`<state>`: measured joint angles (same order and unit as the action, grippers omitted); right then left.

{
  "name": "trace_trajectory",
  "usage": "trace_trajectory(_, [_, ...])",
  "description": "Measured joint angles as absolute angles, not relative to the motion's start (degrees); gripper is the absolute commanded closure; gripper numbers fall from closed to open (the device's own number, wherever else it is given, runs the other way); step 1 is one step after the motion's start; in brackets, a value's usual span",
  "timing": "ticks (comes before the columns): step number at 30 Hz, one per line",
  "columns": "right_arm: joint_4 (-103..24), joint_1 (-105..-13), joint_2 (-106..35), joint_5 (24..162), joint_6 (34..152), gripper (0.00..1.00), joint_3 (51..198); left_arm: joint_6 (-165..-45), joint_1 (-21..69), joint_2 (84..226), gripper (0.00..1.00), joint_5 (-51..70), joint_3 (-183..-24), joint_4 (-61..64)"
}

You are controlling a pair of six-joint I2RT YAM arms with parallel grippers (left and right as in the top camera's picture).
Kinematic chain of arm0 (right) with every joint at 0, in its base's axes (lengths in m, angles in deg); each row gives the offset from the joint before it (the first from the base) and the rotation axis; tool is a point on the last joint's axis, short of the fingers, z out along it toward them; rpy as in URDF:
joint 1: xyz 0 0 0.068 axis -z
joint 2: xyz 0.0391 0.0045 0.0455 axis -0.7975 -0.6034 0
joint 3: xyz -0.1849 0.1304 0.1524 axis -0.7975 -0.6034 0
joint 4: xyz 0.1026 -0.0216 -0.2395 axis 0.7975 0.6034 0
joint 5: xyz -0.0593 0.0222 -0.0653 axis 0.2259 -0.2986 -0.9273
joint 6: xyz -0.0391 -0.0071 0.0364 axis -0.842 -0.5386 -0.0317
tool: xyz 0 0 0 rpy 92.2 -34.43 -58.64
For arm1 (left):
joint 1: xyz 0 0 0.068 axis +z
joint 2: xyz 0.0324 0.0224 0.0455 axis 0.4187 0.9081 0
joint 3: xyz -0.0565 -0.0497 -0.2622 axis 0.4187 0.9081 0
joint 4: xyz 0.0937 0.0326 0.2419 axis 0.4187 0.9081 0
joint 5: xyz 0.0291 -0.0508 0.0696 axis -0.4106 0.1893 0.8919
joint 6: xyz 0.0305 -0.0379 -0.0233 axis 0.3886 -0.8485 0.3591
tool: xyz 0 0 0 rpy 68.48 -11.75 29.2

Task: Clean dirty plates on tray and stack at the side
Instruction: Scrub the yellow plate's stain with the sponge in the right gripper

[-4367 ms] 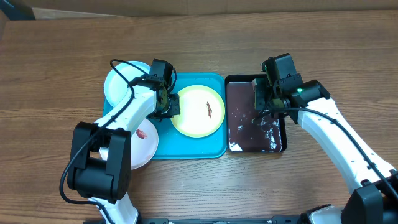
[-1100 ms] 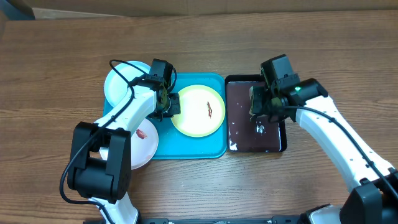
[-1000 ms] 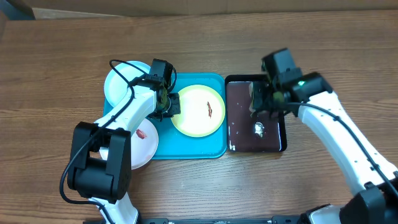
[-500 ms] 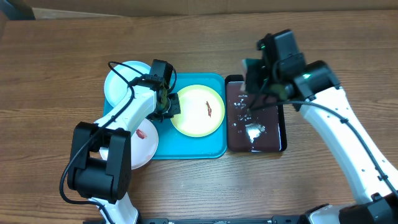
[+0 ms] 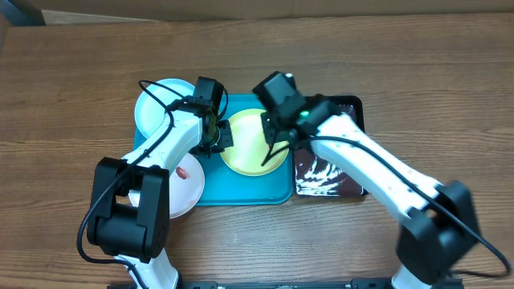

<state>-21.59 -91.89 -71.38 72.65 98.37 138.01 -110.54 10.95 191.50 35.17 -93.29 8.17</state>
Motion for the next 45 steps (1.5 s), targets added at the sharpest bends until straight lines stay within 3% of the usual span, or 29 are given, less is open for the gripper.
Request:
trace_trajectory(27, [-28.7, -91.9, -85.1, 72.9, 98.5, 0.96, 137.6, -110.6, 11.0, 191.5, 0.96, 35.2, -93.3, 8.2])
trace_trajectory(45, [-34.1, -91.2, -83.6, 78.0, 102.3, 0.96, 132.9, -110.6, 11.0, 191.5, 0.96, 36.1, -93.3, 8.2])
